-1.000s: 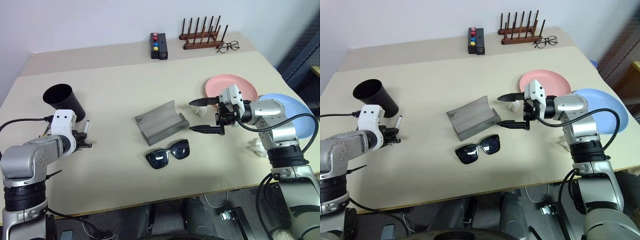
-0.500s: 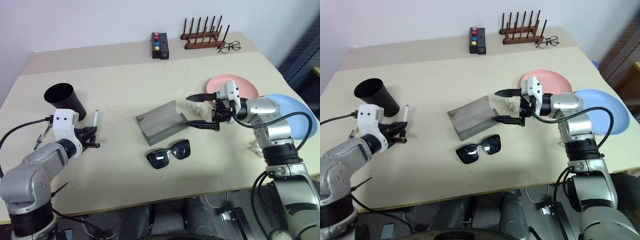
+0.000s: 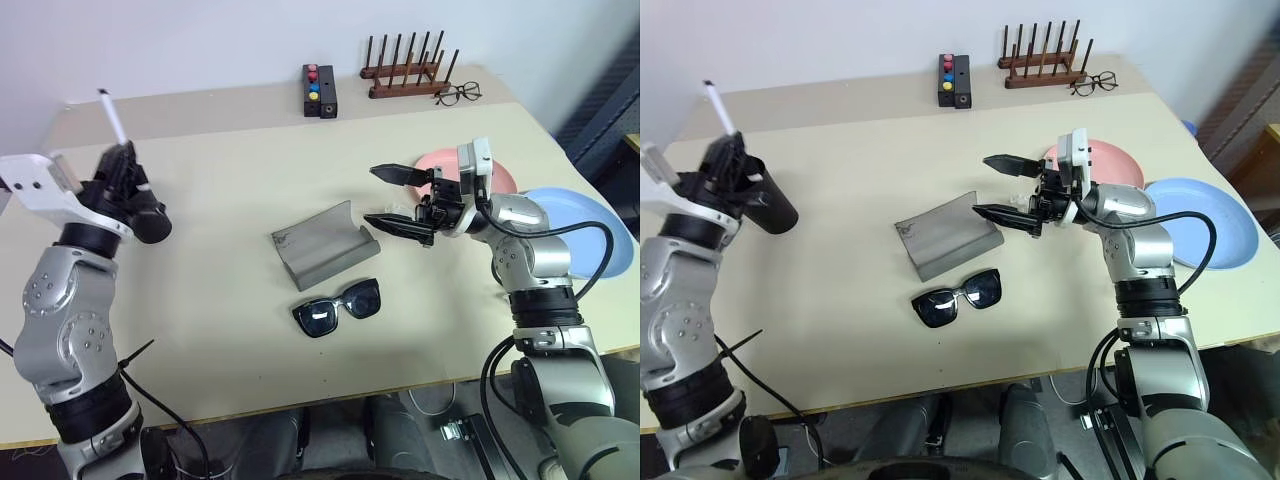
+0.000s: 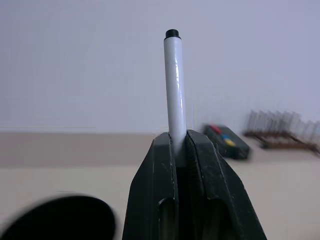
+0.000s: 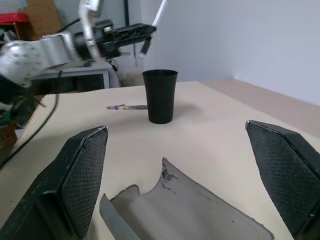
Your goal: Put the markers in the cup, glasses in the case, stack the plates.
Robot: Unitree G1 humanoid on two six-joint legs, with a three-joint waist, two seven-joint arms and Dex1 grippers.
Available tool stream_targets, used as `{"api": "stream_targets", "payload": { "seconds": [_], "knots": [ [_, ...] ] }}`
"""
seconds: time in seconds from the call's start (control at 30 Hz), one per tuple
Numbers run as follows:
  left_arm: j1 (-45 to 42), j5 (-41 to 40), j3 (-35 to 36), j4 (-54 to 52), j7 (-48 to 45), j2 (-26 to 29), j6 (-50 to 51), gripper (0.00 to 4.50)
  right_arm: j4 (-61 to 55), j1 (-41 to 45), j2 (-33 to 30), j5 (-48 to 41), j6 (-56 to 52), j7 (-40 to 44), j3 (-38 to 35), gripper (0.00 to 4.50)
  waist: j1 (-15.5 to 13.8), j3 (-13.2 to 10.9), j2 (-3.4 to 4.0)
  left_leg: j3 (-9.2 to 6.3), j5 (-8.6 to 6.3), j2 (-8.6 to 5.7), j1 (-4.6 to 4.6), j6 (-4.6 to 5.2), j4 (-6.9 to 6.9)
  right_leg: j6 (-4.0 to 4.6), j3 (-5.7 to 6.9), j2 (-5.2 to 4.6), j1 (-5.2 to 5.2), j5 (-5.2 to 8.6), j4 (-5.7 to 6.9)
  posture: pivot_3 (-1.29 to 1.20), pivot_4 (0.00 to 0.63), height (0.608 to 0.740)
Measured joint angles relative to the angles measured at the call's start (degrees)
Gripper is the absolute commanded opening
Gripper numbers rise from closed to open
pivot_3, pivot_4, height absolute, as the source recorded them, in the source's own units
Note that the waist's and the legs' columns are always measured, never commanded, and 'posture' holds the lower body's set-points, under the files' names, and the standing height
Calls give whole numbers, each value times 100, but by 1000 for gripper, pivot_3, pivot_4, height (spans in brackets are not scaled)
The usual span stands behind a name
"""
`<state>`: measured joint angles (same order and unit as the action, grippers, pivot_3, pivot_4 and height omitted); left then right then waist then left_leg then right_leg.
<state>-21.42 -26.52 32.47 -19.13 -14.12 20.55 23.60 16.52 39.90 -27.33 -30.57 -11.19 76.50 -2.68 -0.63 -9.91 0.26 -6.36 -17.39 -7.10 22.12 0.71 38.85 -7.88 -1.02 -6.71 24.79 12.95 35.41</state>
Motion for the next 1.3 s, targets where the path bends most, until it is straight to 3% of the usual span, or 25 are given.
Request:
{"api": "stream_targets", "payload": {
  "seconds": [0.23, 0.4, 1.3],
  "knots": [
    [-391, 382, -10, 995, 0, 324, -1435, 37, -3, -2, 93, 10, 117, 113, 49, 4500, 3, 0, 0, 0, 0, 0, 2, 0, 1, 0, 1, 0, 2, 0, 1, 0, 150, 740],
    [-353, 610, -48, 1116, -26, 454, -2041, 37, -4, -2, 153, 7, 117, 140, 57, 4500, 6, 0, 0, 0, 0, 0, 4, 0, 1, 0, 0, 0, 4, 0, 2, 0, 150, 740],
    [388, 1044, -129, 1185, 420, 527, -2757, 37, 277, 173, 453, -15, 114, 44, -37, 4500, 10, 0, 0, 0, 0, 0, 8, 1, 1, 0, 0, 0, 12, 0, 7, 0, 150, 740]
  ]
}}
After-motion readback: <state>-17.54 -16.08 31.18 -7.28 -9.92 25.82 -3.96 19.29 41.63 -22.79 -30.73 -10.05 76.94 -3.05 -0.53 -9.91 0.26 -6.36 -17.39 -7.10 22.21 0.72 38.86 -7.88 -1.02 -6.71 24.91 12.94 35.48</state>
